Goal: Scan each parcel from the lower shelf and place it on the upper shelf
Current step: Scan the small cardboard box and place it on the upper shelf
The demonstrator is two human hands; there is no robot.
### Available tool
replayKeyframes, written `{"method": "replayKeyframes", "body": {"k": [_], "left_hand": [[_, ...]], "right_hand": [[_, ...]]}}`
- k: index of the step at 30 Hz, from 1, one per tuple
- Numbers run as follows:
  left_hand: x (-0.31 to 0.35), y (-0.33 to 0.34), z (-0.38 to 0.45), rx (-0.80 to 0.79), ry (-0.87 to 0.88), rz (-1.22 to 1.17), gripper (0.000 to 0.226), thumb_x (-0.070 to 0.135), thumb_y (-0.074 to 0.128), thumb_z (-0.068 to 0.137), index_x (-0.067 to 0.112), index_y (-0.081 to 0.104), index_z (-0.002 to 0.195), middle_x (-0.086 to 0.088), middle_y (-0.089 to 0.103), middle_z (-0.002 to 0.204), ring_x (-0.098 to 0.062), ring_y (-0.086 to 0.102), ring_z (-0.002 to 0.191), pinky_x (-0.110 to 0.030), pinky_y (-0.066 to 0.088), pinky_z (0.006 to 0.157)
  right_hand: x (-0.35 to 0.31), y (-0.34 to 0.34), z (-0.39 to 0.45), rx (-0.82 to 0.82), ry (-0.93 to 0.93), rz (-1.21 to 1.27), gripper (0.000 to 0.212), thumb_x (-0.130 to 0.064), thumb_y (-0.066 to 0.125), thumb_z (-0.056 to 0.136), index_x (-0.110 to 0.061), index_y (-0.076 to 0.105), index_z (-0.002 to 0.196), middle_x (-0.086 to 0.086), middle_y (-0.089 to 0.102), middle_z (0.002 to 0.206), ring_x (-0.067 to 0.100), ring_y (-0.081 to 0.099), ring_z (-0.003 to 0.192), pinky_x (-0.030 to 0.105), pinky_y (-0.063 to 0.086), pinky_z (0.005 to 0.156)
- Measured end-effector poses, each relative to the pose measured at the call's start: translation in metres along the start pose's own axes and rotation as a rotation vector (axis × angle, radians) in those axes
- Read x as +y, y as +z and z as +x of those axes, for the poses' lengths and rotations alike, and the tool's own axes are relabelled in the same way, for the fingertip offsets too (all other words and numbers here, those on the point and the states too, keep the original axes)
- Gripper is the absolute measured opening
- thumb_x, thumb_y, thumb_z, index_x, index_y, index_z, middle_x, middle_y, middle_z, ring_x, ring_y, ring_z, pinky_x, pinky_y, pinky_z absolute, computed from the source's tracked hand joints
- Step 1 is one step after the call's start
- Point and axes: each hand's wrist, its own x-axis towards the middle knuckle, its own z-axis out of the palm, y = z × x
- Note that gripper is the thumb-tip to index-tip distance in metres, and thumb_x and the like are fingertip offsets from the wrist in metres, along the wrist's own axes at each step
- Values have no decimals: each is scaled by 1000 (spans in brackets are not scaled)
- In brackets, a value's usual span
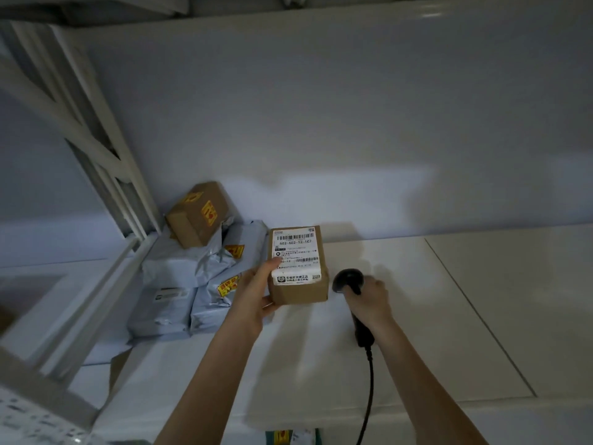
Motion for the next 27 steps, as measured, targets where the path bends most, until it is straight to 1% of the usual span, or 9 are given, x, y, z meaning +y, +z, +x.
{"method": "replayKeyframes", "body": {"k": [3,5,7,11,15,18,21,24,27], "left_hand": [[5,-5,-13,77,34,26,18,33,68,82,24,61,96,-4,70,101,-24,64,95,-36,53,81],[8,-4,-24,77,49,19,13,32,66,83,26,61,94,-3,69,101,-25,64,98,-42,53,88],[11,-1,-37,51,73,32,15,33,63,85,25,62,98,-2,70,101,-24,65,96,-44,53,90],[12,3,-61,-66,224,149,46,46,69,71,28,64,112,6,72,106,-17,66,102,-38,53,89],[11,1,-86,-162,417,426,76,59,71,58,34,55,127,16,61,126,-6,53,122,-37,44,104],[14,-2,-109,-162,545,435,74,52,73,61,24,55,127,12,64,123,-7,58,117,-29,48,98],[19,-9,-140,-119,646,401,61,31,79,71,16,57,125,6,67,117,-10,63,109,-16,51,87],[27,-21,-174,-78,729,383,55,24,72,72,14,58,124,7,66,114,-11,63,107,-23,53,90],[35,-31,-206,-89,775,350,66,37,70,64,14,58,125,3,67,115,-12,63,106,-31,52,92]], "right_hand": [[-19,-27,-33,-115,-339,397,63,-9,57,87,-23,34,144,-14,28,148,17,39,130,10,35,98],[-28,-37,-53,-344,-519,457,71,-20,60,83,-42,25,142,-31,22,147,7,36,131,13,33,103],[-31,-33,-63,-352,-661,416,76,-35,64,79,-41,22,142,-27,26,150,-1,30,137,20,30,112],[-35,-33,-82,-172,-623,568,73,-43,64,79,-27,35,144,-14,48,142,6,44,133,42,38,111],[-37,-54,-112,-59,-650,558,58,-20,68,85,-30,44,137,-19,58,131,1,52,123,24,46,102],[-46,-73,-144,-4,-681,551,53,-10,66,85,-40,47,124,-35,60,118,-10,57,109,7,46,85],[-56,-85,-182,36,-711,557,50,-12,66,85,-39,49,124,-31,62,118,-5,61,104,8,47,81],[-66,-89,-220,25,-727,557,47,-20,64,85,-37,50,127,-22,63,121,-4,58,113,9,48,85],[-76,-94,-254,46,-731,542,50,-26,63,86,-32,48,134,-20,61,126,-4,54,118,13,48,92]]}}
